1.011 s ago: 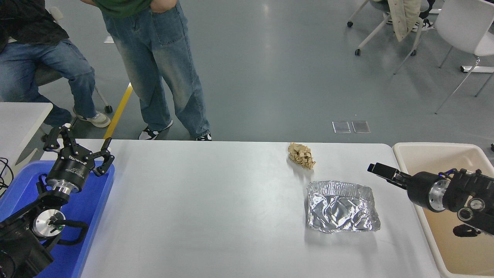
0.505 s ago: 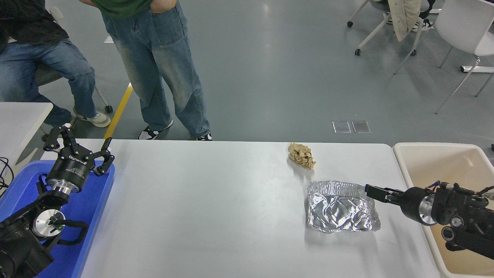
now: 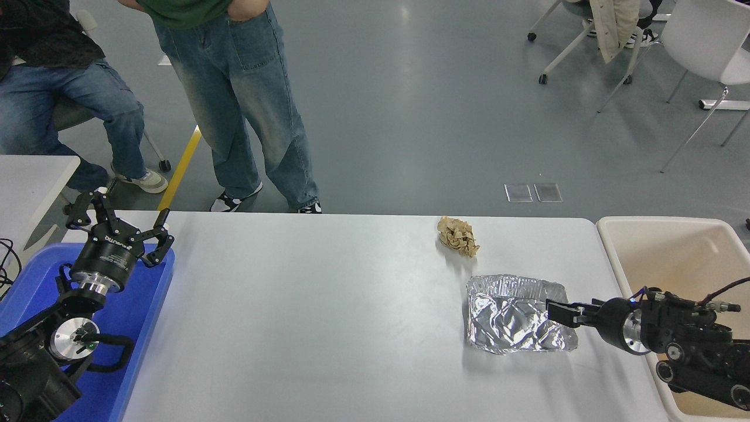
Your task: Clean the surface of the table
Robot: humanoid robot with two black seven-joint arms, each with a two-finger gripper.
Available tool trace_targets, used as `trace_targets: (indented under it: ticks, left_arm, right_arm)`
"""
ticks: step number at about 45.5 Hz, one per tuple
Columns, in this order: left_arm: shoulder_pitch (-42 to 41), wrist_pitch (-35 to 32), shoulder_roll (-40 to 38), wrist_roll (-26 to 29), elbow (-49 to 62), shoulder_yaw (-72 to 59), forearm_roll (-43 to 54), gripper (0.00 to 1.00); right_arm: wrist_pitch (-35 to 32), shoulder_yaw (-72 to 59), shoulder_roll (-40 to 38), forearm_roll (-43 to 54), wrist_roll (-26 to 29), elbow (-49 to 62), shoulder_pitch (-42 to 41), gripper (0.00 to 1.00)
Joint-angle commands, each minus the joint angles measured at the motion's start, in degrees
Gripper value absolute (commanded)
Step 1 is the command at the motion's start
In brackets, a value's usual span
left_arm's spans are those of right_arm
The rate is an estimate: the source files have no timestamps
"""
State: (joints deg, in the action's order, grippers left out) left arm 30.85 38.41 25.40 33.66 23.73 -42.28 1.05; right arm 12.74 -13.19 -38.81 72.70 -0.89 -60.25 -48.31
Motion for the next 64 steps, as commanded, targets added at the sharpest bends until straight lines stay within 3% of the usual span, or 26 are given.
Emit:
trace_targets:
  ticks: [1,20,30,37,45,54,64]
  left_arm:
    - [0.1,0.0,0.0,0.0,0.0,0.0,0.0,1.00]
    - [0.0,0.0,0.0,0.0,0.0,0.0,0.0,1.00]
    - [0.0,0.0,0.0,0.0,0.0,0.0,0.0,1.00]
    - [0.0,0.0,0.0,0.0,0.0,0.0,0.0,1.00]
    - [0.0,0.0,0.0,0.0,0.0,0.0,0.0,1.00]
    - [0.1,0.0,0.0,0.0,0.0,0.0,0.0,1.00]
    - [0.1,0.0,0.0,0.0,0.0,0.0,0.0,1.00]
  right_arm:
    - [0.3,-2.0,0.8,0.1,-1.3,2.8,-0.3,1.00]
    - [0.3,-1.8,3.0,-0.5,-2.8,2.2,0.1,0.98]
    - [0.4,-2.0,4.3,-0.5,-2.9,2.8,0.8,0.86]
    - [0.4,-2.1,4.4,0.1,-4.4,2.7,0.9,0.61]
    - [0.3,-2.8,4.2,0.1,-6.4,2.8,0.2,0.41]
    - [0.3,-4.6,4.0,0.1,-7.0,2.8,-0.3,0.00]
    - [0.2,-5.4,3.8,0.0,-8.1,3.6,-0.9,0.00]
